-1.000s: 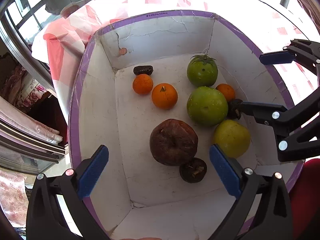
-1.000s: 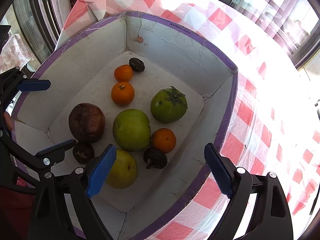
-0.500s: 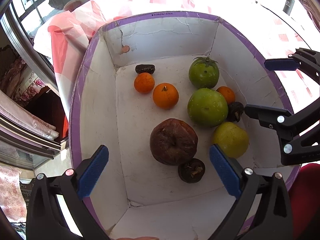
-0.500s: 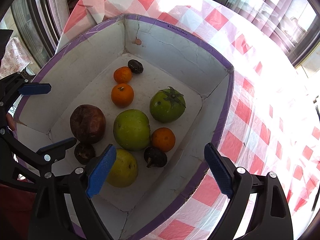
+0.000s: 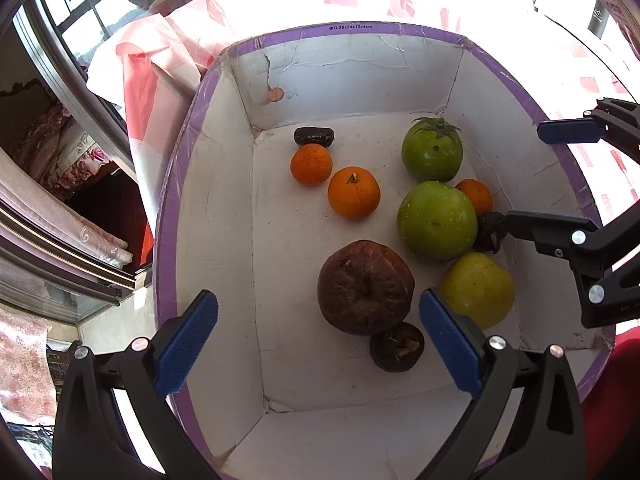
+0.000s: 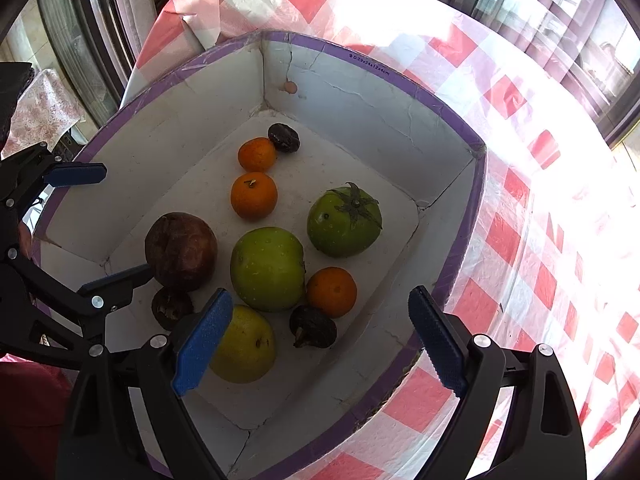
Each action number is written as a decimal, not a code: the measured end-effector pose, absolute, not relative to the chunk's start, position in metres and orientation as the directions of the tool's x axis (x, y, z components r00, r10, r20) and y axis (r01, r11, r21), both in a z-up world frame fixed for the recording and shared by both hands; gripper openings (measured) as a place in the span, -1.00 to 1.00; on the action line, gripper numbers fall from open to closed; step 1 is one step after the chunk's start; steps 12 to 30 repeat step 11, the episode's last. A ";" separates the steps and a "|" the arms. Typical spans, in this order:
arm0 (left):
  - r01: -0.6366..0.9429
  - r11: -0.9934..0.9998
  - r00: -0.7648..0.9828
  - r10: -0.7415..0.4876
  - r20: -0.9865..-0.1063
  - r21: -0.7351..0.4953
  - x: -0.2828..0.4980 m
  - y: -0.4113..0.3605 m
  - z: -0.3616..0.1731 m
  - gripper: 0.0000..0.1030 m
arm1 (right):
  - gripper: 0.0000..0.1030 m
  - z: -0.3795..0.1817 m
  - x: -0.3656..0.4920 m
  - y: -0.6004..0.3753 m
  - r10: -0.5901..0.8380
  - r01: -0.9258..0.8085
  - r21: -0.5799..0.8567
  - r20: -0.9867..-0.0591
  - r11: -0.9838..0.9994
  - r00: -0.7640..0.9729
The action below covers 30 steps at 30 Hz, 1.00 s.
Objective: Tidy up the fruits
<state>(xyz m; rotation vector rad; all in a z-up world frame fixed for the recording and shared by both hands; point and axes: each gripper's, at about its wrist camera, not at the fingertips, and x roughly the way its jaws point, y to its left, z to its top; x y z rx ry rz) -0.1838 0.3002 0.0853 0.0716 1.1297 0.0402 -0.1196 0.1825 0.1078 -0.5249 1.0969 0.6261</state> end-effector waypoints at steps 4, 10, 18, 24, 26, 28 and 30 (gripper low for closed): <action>-0.043 0.989 0.412 0.145 -0.900 0.140 -0.181 0.294 0.085 0.96 | 0.68 0.119 -0.123 0.171 0.267 -0.726 -0.051 -0.910 0.685 0.316; -0.161 0.958 0.415 0.284 -0.864 0.238 -0.175 0.264 0.110 0.96 | 0.68 0.141 -0.126 0.100 0.379 -0.688 0.044 -0.859 0.724 0.345; -0.170 0.954 0.441 0.298 -0.847 0.248 -0.174 0.253 0.119 0.96 | 0.68 0.142 -0.125 0.081 0.388 -0.665 0.061 -0.849 0.745 0.358; -0.170 0.954 0.441 0.298 -0.847 0.248 -0.174 0.253 0.119 0.96 | 0.68 0.142 -0.125 0.081 0.388 -0.665 0.061 -0.849 0.745 0.358; -0.170 0.954 0.441 0.298 -0.847 0.248 -0.174 0.253 0.119 0.96 | 0.68 0.142 -0.125 0.081 0.388 -0.665 0.061 -0.849 0.745 0.358; -0.170 0.954 0.441 0.298 -0.847 0.248 -0.174 0.253 0.119 0.96 | 0.68 0.142 -0.125 0.081 0.388 -0.665 0.061 -0.849 0.745 0.358; -0.170 0.954 0.441 0.298 -0.847 0.248 -0.174 0.253 0.119 0.96 | 0.68 0.142 -0.125 0.081 0.388 -0.665 0.061 -0.849 0.745 0.358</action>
